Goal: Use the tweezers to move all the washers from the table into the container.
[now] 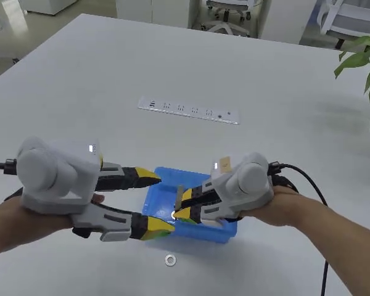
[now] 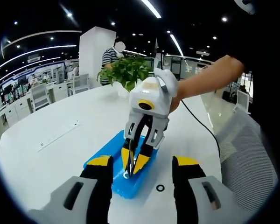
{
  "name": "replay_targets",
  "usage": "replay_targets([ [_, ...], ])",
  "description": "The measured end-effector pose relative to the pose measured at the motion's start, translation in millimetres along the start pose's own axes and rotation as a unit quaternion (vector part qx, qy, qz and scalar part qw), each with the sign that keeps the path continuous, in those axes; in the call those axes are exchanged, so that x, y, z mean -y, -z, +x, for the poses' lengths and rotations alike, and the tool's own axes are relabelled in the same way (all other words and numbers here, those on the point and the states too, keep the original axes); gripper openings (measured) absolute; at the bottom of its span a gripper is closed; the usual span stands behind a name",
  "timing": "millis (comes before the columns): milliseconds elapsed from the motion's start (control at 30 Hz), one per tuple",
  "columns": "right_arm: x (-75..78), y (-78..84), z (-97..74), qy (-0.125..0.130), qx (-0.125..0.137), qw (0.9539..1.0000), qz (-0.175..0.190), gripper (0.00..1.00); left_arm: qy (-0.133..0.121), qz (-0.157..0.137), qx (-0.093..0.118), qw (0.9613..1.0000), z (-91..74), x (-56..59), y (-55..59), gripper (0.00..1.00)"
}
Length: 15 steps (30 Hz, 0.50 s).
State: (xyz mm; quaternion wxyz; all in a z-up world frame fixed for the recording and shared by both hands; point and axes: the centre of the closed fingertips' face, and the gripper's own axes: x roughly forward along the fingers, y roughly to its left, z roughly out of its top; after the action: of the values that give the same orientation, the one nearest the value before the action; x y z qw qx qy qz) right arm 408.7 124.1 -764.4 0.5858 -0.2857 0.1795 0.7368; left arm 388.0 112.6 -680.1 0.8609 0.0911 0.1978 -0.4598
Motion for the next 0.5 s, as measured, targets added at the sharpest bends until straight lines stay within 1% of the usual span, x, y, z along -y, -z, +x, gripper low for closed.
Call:
replay_targets([
  [167,0.7,1.4,3.2,-0.004,-0.001,1.0000,0.001,0.09,-0.002,0.010,-0.008,0.9999,4.9,-6.1,-0.5,0.37],
  [267,1.1,2.6,5.3,-0.006,-0.002,1.0000,0.000,0.09,-0.003,0.020,-0.015,0.9997,8.1,-11.8,1.2,0.27],
  [367,2.3,1.6,7.0,-0.007,0.002,1.0000,0.004,0.09,-0.001,0.026,-0.020,0.9995,12.1,-13.6,0.8,0.23],
  [433,2.4,1.0,7.5,-0.008,0.002,1.0000,0.003,0.09,-0.001,0.034,-0.027,0.9991,15.1,-14.6,1.2,0.22],
  [500,2.1,0.6,7.8,-0.009,0.003,1.0000,0.001,0.09,0.001,0.036,-0.030,0.9989,17.0,-17.3,2.6,0.18],
])
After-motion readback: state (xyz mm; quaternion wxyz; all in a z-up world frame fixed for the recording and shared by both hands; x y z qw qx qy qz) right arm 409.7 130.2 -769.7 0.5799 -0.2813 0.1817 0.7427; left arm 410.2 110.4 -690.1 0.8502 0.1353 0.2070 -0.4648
